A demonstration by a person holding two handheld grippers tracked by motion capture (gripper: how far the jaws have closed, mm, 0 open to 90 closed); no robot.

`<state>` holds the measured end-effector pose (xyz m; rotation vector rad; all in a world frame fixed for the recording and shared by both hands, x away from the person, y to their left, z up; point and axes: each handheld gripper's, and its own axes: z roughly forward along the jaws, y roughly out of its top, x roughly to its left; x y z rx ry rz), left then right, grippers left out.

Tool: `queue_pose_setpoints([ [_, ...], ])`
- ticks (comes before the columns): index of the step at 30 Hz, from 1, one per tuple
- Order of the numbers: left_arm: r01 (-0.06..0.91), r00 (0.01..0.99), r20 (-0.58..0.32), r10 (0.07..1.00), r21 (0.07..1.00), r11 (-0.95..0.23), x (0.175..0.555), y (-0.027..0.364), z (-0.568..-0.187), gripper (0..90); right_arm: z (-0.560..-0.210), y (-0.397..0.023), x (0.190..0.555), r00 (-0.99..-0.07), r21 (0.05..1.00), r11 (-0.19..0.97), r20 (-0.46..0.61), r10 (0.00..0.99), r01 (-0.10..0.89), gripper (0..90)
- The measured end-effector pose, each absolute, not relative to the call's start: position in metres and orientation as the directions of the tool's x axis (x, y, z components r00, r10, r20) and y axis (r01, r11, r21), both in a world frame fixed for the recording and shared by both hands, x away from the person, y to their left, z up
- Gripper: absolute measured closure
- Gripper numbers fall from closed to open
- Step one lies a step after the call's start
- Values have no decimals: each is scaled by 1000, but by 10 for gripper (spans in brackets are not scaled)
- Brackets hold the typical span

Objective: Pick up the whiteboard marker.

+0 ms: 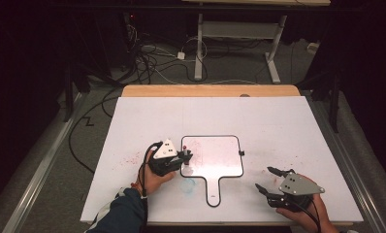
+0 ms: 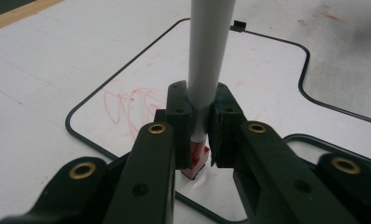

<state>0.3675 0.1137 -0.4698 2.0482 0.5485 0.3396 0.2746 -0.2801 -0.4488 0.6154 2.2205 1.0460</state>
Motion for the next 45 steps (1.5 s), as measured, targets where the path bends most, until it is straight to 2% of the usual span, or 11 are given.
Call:
queue_pose_setpoints([
  [6,220,889,23,457,855,-470,348,116,-469,787,-449,-281,274,-712,797,583,-318,627,157,344],
  [13,219,891,20,454,856,-468,343,119,-470,787,-450,-278,273,-719,792,591,-321,617,153,344],
  [24,194,903,34,429,858,-476,373,86,-468,787,-451,-277,276,-726,791,593,-319,609,151,344],
  [28,192,909,24,416,861,-470,375,74,-468,787,-452,-278,276,-724,790,593,-316,613,158,344],
  [33,155,939,21,342,863,-481,364,57,-468,787,-451,-279,274,-723,791,592,-318,613,155,344],
  [36,142,944,32,329,861,-489,364,54,-468,787,-452,-279,275,-724,788,595,-316,613,159,344],
  [39,141,927,61,370,857,-495,369,61,-468,787,-452,-278,274,-723,785,600,-324,610,154,344],
  [45,175,901,58,430,858,-483,377,79,-469,787,-452,-279,274,-722,784,602,-326,610,154,345],
])
